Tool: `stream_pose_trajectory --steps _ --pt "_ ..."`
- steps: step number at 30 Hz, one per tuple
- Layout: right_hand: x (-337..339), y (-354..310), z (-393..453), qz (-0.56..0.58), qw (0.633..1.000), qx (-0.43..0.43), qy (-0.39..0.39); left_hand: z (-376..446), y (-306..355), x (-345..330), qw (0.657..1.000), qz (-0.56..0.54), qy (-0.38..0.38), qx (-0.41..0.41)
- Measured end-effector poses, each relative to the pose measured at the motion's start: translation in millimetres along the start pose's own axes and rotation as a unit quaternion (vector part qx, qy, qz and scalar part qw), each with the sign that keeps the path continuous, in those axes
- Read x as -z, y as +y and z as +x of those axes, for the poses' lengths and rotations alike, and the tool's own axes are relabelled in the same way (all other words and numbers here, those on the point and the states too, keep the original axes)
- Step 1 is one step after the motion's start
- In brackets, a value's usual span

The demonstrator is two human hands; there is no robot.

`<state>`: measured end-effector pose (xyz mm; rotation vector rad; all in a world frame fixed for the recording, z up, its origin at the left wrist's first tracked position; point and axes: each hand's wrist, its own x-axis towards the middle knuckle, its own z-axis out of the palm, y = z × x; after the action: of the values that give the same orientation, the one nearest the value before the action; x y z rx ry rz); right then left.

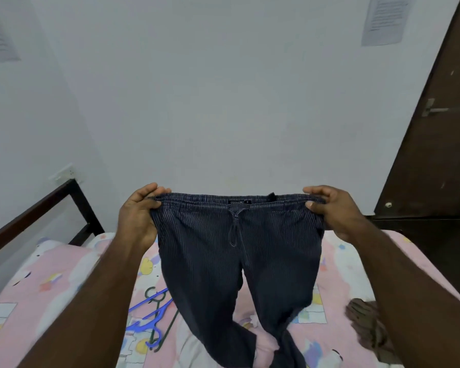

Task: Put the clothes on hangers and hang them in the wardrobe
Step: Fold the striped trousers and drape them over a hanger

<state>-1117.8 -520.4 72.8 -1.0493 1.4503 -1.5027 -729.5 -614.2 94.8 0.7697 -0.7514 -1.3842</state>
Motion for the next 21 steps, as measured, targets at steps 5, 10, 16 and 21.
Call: stream_pose_trajectory --steps 5,10,16,21 --pt "11.1 -28.0 6.0 0.028 0.999 0.029 0.012 4.1 -4.3 -11.1 0.998 -0.053 0.026 0.014" --pt "10.4 -55.5 14.9 0.045 0.997 0.05 0.048 7.9 -1.2 -36.9 0.995 -0.081 0.061 0.011" --pt "11.0 -85.5 13.3 0.085 0.996 0.038 -0.009 6.6 16.9 -56.5 0.997 -0.058 0.041 0.027" --pt "11.2 -98.7 14.7 0.166 0.985 0.037 0.007 0.1 32.0 -66.7 0.998 -0.053 0.036 0.023"
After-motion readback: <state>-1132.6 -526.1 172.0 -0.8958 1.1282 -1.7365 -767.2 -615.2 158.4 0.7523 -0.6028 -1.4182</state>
